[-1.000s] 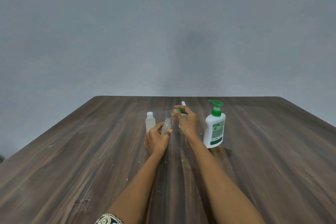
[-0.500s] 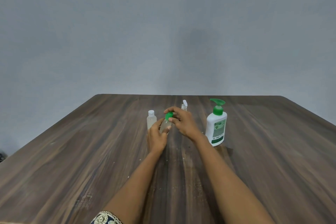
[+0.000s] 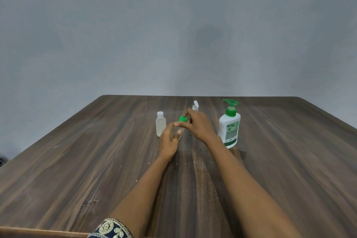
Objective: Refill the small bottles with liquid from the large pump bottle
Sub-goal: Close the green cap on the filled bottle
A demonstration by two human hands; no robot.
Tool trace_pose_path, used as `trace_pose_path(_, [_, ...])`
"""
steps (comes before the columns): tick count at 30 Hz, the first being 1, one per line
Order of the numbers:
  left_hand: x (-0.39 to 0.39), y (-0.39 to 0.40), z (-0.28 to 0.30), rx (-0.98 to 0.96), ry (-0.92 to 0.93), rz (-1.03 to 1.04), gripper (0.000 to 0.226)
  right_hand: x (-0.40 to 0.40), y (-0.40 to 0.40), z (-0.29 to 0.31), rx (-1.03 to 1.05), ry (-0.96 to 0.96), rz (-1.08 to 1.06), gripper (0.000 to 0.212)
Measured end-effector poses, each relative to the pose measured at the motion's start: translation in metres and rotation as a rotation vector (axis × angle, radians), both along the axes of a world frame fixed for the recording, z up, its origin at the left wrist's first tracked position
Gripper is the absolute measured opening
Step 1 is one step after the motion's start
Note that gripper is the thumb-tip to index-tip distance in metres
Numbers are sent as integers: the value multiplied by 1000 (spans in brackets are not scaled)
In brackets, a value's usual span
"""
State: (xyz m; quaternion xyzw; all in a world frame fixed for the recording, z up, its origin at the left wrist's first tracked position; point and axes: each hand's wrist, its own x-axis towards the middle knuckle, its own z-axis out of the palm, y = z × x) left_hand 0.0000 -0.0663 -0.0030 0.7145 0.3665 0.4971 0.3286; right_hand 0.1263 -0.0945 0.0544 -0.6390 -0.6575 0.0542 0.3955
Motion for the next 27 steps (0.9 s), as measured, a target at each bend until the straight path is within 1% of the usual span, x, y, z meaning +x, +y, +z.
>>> trace_pose_path(2, [0, 2, 0, -6, -1, 8, 18, -1, -4, -1, -1, -53, -67, 51])
trace_pose_path(4, [-1, 5, -1, -13, -2, 33, 20, -2, -5, -4, 14, -5, -72, 53])
trace_pose_path(6, [-1, 7, -2, -30, 6, 60, 25, -2, -4, -8, 27, 130, 48, 50])
trace_pose_path(7, [-1, 8, -3, -36, 6, 66, 29, -3, -4, -9, 22, 191, 124, 54])
trace_pose_path(8, [0, 8, -3, -38, 1, 67, 32, -3, -4, -9, 19, 222, 169, 59])
trace_pose_path(9, [1, 8, -3, -39, -5, 67, 33, -4, -4, -8, 26, 210, 161, 63])
trace_pose_path(10, [2, 9, -3, -40, -14, 69, 34, -5, -5, -6, 45, 168, 107, 61])
trace_pose_path(12, [2, 11, -2, -52, -29, 87, 33, -6, -8, -2, 82, 55, -65, 55])
trace_pose_path(13, [1, 12, -1, -67, -33, 100, 33, -6, -10, 0, 92, 25, -115, 57])
trace_pose_path(14, [1, 13, -1, -74, -37, 109, 33, -5, -10, -1, 106, 29, -111, 57])
trace_pose_path(16, [0, 13, -1, -56, -46, 106, 32, -3, -8, -5, 127, 99, 2, 42])
trace_pose_path(18, [1, 10, 1, -42, -40, 91, 32, -2, -5, -8, 113, 102, 71, 31])
trace_pose_path(20, [1, 7, 3, -31, -42, 79, 30, -2, -6, -7, 100, 44, -13, 22])
trace_pose_path(22, [-1, 6, 4, -22, -26, 66, 26, -3, -9, -5, 121, 60, -101, 26])
trace_pose_path(23, [-2, 6, 4, -19, -20, 64, 25, -2, -8, -6, 128, 105, -81, 28])
trace_pose_path(25, [-4, 5, 5, -8, -24, 62, 24, -2, -7, -9, 125, 215, 59, 25])
trace_pose_path(27, [-3, 3, 6, -5, -21, 52, 25, -4, -5, -11, 88, 299, 154, 35])
